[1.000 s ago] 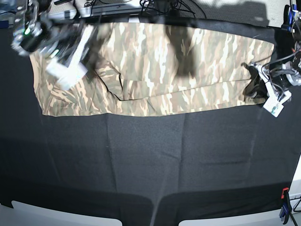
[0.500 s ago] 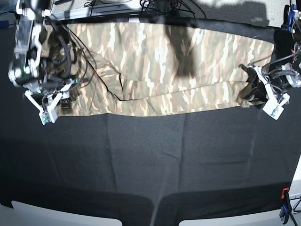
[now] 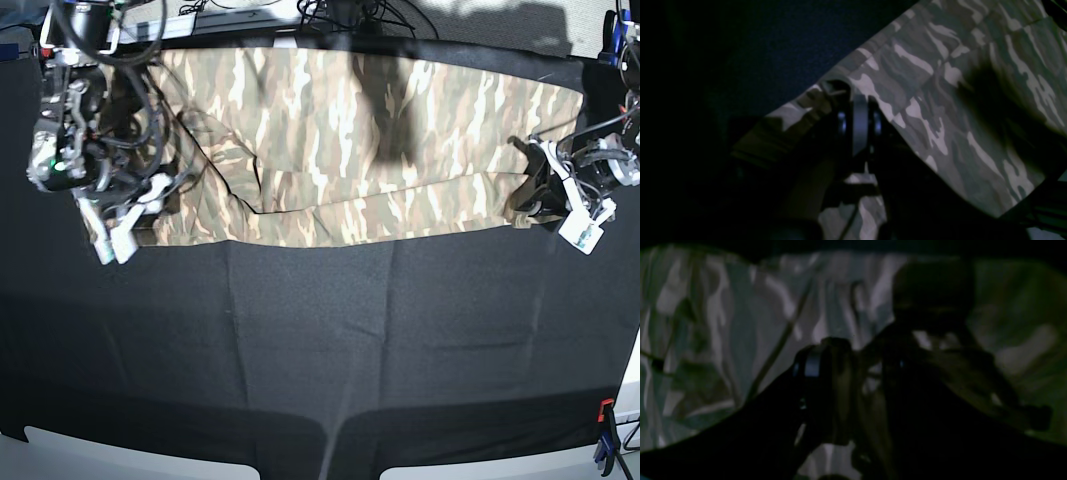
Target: Layout the t-shirt on the table in an organized manner, then fold the t-shirt properly
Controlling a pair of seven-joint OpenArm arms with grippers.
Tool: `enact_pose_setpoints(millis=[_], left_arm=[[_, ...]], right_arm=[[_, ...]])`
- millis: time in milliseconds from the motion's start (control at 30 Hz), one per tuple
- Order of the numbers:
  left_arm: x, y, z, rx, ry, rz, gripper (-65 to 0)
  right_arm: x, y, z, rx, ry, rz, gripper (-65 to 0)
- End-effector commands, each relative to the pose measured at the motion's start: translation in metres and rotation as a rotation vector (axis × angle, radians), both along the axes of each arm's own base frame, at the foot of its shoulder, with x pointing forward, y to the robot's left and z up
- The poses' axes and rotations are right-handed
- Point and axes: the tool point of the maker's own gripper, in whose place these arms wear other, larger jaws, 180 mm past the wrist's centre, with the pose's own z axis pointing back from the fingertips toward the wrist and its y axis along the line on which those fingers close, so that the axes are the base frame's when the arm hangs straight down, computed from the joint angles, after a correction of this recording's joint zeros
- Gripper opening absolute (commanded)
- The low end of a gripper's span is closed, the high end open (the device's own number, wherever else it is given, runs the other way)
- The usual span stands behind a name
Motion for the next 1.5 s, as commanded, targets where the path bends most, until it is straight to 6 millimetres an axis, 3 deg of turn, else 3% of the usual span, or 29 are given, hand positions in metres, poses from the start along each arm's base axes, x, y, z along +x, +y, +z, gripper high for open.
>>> enact_pose_setpoints(millis=[0,100,333,567,700,900,1167,1300,1467], left_arm=[[0.008,0.001,0.015,-0.011,-0.052,-0.006,-65.0],[0.008,0.001,0.015,-0.011,-0.052,-0.006,-65.0],[0.008,0.001,0.015,-0.011,-0.051,-0.006,-65.0],[0.008,0.001,0.015,-0.009,-0.049,-0.007,-65.0],[0.008,0.001,0.015,-0.009,-0.048,-0.007,-65.0],[0.008,0.001,0.015,-0.009,-0.048,-0.007,-65.0],[0.008,0.002,0.015,-0.005,-0.048,-0.007,-65.0],[0.008,0.002,0.014,-0.003,-0.048,-0.007,-65.0],[0.007,0.007,0.009,0.048,-0.044,-0.011,-65.0]], right_arm=[[0.01,0.001,0.013,0.005,-0.049,0.022,-40.0],[0.008,0.014,0.01,0.027,-0.047,0.05,-40.8],[0.006,0.018,0.008,0.032,-0.035,0.051,-51.7],[0.002,0.017,0.005,0.02,-0.007,0.056,-52.0],[0.003,0.017,0.007,0.017,-0.015,0.059,-65.0],[0.008,0.018,0.019,-0.003,-0.054,0.072,-65.0],[0.008,0.031,0.052,-0.072,-0.129,0.17,-65.0],[-0.005,0.047,0.068,-0.05,-0.183,0.218,-65.0],[-0.045,0.06,0.068,-0.048,-0.165,0.265,-65.0]])
